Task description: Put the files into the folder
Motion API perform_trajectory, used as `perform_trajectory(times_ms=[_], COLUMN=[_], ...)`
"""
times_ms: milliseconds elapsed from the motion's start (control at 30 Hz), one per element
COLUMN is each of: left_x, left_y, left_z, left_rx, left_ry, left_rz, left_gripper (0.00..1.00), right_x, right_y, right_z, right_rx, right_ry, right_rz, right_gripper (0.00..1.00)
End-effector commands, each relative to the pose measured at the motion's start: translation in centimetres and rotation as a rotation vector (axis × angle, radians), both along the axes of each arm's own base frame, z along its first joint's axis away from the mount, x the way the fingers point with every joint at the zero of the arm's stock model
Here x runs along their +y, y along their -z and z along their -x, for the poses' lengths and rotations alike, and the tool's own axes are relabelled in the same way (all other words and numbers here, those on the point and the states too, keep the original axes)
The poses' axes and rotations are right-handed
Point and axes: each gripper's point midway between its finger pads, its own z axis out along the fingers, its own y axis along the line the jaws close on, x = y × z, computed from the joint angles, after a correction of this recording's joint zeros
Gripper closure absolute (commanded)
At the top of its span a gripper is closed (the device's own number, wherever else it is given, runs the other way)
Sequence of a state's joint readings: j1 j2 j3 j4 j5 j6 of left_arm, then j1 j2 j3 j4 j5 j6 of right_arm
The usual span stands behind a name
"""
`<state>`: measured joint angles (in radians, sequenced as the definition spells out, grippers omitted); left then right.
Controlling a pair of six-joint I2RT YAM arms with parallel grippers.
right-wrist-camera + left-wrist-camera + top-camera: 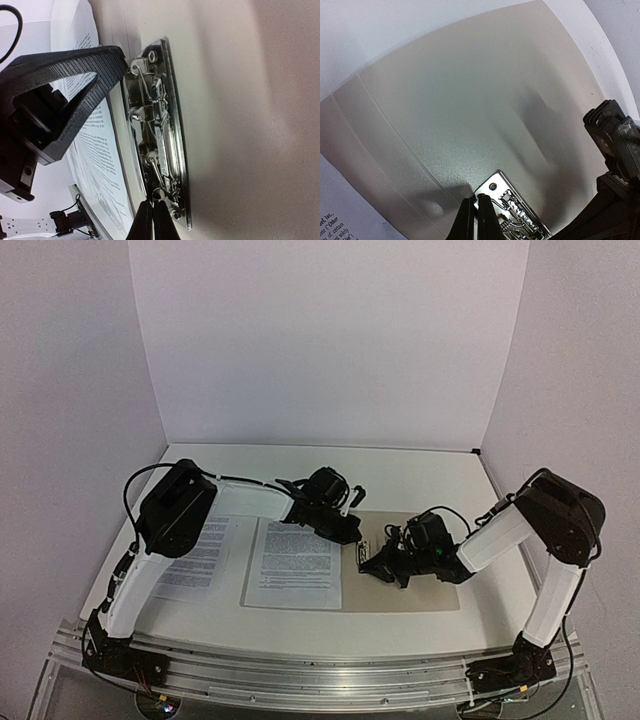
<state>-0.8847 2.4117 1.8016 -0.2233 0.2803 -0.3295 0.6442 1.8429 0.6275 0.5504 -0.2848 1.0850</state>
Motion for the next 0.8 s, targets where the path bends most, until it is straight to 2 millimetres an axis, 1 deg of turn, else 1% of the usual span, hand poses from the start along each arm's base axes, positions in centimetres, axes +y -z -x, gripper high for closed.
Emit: perform_trajectory(times_ms=[0,67,167,267,333,433,500,567,667,767], left_x=[6.6,6.7,6.8,7.1,7.4,7.9,8.1,8.2,8.4,8.7], left_y=[7.5,7.8,8.1,8.5,9.1,9.7,10.0,10.1,10.3,10.6], left_z=[0.6,0.6,0.5,0.6,0.8,1.1,1.3,1.3,1.3,1.2], left_rx=[0.012,-0.003,-0.029,-0.045,-0.049,-0.051,-0.048,-0.051,-0.063,-0.076], left_ry=[0.003,0.015,0.034,0.054,0.068,0.085,0.092,0.097,0.105,0.113], left_rz=[-0.293,-0.300,-0.312,-0.325,-0.340,-0.362,-0.371,-0.376,-0.385,-0.401], left_gripper=[1.00,1.00,1.00,1.00,1.00,1.00,1.00,1.00,1.00,1.00], right_x=[-12.3,-12.2,-12.4,-13.6,-14.4,-15.7,-15.7,-15.7,-15.8,-15.8], right_y=[8.9,8.8,9.4,10.1,10.2,9.5,9.0,9.0,9.1,8.5], right_z=[5.9,5.8,6.8,8.3,8.7,8.5,8.0,7.9,7.9,7.7], right_rx=[0.269,0.250,0.262,0.298,0.305,0.291,0.276,0.277,0.300,0.300], right_ry=[0.096,0.060,0.011,-0.005,-0.002,-0.013,-0.027,-0.037,-0.044,-0.006], right_rz=[0.668,0.731,0.835,0.917,0.948,1.033,1.060,1.073,1.103,1.108], right_gripper=[1.00,1.00,1.00,1.00,1.00,1.00,1.00,0.99,0.95,0.94])
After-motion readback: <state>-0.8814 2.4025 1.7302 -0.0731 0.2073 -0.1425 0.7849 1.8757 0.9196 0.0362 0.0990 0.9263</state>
